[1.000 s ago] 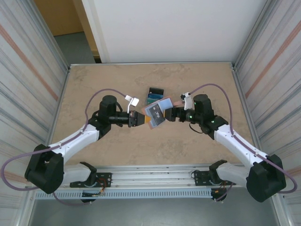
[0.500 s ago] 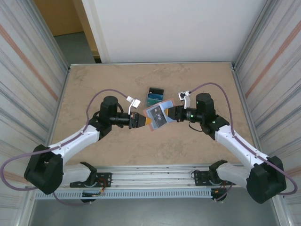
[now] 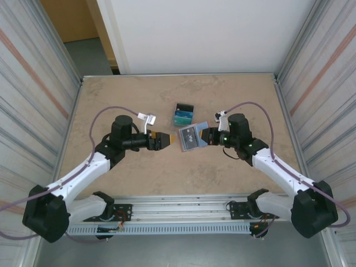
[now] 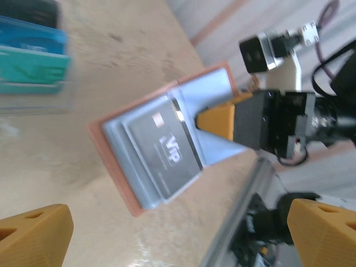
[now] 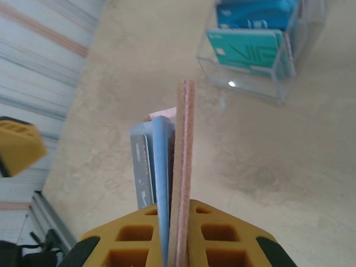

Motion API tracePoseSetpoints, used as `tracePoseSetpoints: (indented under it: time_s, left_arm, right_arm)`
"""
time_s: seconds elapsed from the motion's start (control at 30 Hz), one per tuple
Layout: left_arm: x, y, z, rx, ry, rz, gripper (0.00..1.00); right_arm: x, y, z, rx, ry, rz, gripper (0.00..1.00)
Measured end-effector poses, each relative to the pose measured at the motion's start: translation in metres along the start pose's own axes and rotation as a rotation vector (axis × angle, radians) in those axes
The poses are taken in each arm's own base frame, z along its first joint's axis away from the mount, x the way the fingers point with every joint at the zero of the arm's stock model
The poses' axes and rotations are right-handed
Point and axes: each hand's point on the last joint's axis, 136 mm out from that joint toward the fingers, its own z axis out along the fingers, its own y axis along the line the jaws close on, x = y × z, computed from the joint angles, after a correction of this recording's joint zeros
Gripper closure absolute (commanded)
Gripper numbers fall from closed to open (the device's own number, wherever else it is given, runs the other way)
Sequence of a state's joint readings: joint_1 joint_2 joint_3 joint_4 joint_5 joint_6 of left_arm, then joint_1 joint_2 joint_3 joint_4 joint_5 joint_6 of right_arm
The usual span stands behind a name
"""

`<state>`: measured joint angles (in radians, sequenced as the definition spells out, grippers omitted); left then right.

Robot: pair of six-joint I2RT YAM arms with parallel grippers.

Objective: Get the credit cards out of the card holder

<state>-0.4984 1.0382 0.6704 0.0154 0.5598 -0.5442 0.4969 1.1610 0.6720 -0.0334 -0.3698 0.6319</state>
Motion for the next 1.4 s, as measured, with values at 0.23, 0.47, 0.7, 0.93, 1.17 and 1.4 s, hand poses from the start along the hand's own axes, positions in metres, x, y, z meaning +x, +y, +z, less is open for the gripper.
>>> tracePoseSetpoints:
  time_s: [0.23,0.47,0.7,0.93,1.17,1.4]
  left_arm:
    - [0.015,0.032,-0.003,-0.27,-0.018,0.061,0.01]
    - [0.049,0.066,0.009,-0.526,0.087,0.185,0.01]
    - [0.069,0.091,0.039,-0.681,0.203,0.289,0.01]
    - [0.067,0.092,0.055,-0.712,0.206,0.318,0.01]
    - [0.08,0.103,0.063,-0.73,0.248,0.312,0.01]
    - [0.103,0.119,0.073,-0.751,0.329,0.313,0.01]
  right_arm:
    - [0.034,-0.03,0.041,0.1,0.132,0.095,1.0]
    - [0.037,-0.041,0.067,0.132,0.18,0.148,0.91]
    - [0.042,-0.048,0.075,0.137,0.205,0.167,0.89]
    - [0.048,-0.047,0.076,0.118,0.224,0.201,0.89]
    - [0.067,-0.059,0.073,0.149,0.256,0.258,0.79]
    - [0.073,-0.064,0.074,0.189,0.257,0.267,0.63]
